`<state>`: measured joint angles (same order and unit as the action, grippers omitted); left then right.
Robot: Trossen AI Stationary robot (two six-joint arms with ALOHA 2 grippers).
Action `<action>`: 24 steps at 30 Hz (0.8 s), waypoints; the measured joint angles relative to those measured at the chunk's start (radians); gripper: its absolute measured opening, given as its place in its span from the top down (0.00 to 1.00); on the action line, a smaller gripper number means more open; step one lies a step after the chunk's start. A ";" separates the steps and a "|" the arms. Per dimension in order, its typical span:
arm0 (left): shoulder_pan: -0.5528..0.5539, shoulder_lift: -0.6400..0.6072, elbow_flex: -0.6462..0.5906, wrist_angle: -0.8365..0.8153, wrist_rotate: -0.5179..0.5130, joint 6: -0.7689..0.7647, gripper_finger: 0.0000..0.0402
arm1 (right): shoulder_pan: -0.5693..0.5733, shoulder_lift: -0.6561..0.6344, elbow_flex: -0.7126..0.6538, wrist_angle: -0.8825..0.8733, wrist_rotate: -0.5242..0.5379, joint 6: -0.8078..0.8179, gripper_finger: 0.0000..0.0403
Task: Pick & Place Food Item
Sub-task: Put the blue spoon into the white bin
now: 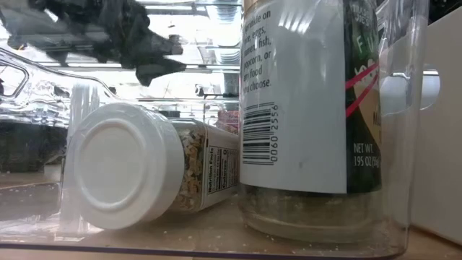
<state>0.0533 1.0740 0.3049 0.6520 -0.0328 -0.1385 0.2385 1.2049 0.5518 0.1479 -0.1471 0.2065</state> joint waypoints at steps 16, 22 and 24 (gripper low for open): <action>-0.124 0.156 0.360 -0.714 -0.136 0.525 0.45 | -0.063 -0.038 0.000 -0.084 0.025 -0.086 0.81; -0.123 0.244 0.404 -0.674 -0.229 0.968 0.51 | -0.048 -0.040 0.000 -0.088 0.021 -0.076 0.81; -0.114 0.278 0.404 -0.644 -0.229 1.016 0.53 | -0.048 -0.040 0.000 -0.087 0.021 -0.061 0.81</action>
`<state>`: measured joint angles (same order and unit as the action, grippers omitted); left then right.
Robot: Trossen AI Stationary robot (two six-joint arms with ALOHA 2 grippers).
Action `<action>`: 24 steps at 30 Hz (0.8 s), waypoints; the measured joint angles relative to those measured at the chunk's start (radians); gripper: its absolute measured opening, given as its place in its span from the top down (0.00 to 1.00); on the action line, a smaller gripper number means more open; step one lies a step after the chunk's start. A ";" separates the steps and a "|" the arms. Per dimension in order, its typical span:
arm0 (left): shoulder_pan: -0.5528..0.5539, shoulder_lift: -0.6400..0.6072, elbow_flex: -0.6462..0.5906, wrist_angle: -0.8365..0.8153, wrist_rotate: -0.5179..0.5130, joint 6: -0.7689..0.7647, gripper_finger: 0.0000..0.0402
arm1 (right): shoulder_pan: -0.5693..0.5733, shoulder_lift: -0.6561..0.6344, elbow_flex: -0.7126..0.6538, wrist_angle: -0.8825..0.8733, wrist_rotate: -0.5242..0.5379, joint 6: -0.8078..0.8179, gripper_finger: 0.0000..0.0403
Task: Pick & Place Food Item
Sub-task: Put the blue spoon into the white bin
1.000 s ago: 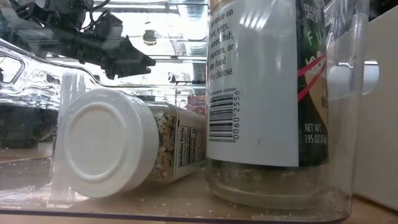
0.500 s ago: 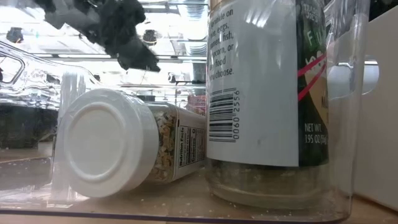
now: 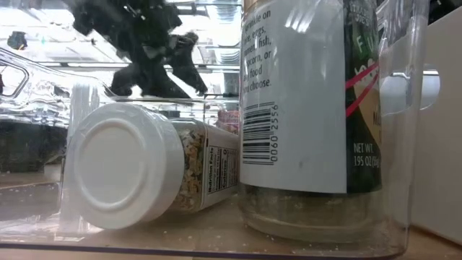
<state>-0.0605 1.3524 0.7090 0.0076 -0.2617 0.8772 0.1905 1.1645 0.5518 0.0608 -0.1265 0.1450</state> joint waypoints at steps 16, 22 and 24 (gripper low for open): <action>0.182 0.203 -0.001 0.076 0.178 -0.999 0.61 | 0.006 0.000 0.000 0.004 -0.004 0.004 0.81; 0.269 0.281 -0.001 0.115 0.285 -1.231 0.62 | 0.010 0.000 0.000 -0.005 -0.004 0.005 0.81; 0.278 0.308 -0.002 0.148 0.323 -1.266 0.61 | 0.020 0.000 0.000 -0.009 -0.004 0.005 0.81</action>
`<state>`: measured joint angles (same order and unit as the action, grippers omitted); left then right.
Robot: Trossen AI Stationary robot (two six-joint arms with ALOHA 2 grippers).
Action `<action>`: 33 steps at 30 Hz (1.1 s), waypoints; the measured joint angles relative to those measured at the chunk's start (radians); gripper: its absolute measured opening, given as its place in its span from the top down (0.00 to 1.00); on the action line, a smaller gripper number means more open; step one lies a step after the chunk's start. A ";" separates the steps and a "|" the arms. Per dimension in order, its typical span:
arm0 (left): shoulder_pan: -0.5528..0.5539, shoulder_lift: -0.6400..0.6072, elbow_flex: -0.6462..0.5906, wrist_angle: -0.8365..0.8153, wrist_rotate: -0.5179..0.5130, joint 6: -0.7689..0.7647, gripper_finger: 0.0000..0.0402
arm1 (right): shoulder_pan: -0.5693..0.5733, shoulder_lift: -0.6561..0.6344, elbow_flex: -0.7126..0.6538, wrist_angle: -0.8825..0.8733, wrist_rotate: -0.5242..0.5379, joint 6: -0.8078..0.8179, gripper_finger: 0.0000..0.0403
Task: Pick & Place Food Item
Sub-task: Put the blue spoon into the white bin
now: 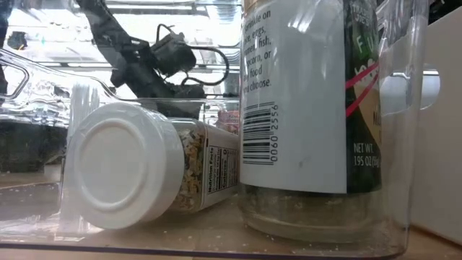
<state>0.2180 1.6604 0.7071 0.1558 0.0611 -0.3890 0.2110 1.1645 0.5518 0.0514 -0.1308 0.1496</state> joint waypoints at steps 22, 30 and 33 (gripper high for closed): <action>-0.041 0.092 0.000 0.142 0.045 -0.065 0.59 | 0.024 0.000 0.000 -0.014 0.000 -0.003 0.81; -0.055 0.109 0.000 0.154 0.021 -0.092 0.59 | 0.024 0.000 0.000 -0.014 0.000 -0.003 0.81; -0.056 0.152 0.000 0.211 0.034 -0.105 0.59 | 0.025 0.000 0.000 -0.016 0.000 -0.003 0.81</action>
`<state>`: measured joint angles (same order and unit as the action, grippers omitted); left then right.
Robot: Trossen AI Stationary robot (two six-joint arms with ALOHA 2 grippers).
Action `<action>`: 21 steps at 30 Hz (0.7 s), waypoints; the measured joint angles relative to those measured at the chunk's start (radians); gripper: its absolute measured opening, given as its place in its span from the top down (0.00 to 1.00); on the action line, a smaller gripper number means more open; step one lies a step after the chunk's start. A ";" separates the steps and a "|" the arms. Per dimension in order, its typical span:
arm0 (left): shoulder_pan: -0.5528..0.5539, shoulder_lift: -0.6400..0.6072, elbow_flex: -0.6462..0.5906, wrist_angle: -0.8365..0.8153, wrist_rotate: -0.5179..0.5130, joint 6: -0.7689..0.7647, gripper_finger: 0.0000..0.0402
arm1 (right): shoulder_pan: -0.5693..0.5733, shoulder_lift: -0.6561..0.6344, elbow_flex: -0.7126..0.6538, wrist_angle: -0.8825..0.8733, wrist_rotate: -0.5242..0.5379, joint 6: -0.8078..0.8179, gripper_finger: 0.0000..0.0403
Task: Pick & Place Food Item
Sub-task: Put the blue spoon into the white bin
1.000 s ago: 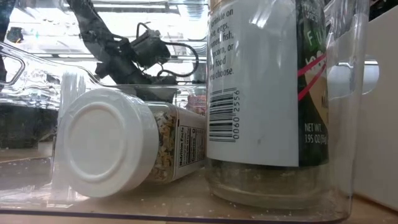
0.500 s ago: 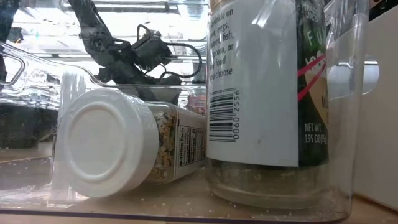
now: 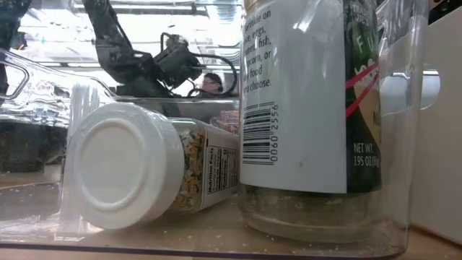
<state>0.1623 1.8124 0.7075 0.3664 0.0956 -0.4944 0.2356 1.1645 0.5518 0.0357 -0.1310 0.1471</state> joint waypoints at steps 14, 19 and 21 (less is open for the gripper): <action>-0.003 0.044 0.003 0.059 0.009 -0.011 0.74 | 0.016 0.000 0.000 -0.006 0.000 0.003 0.81; -0.003 0.042 0.002 0.045 0.032 -0.023 0.93 | 0.016 0.000 0.000 -0.007 0.000 0.003 0.81; -0.005 0.042 0.002 0.043 0.060 -0.038 0.97 | 0.017 0.000 0.000 -0.007 0.000 0.004 0.81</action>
<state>0.1574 1.8542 0.7097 0.4097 0.1552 -0.5326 0.2523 1.1645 0.5518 0.0292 -0.1307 0.1506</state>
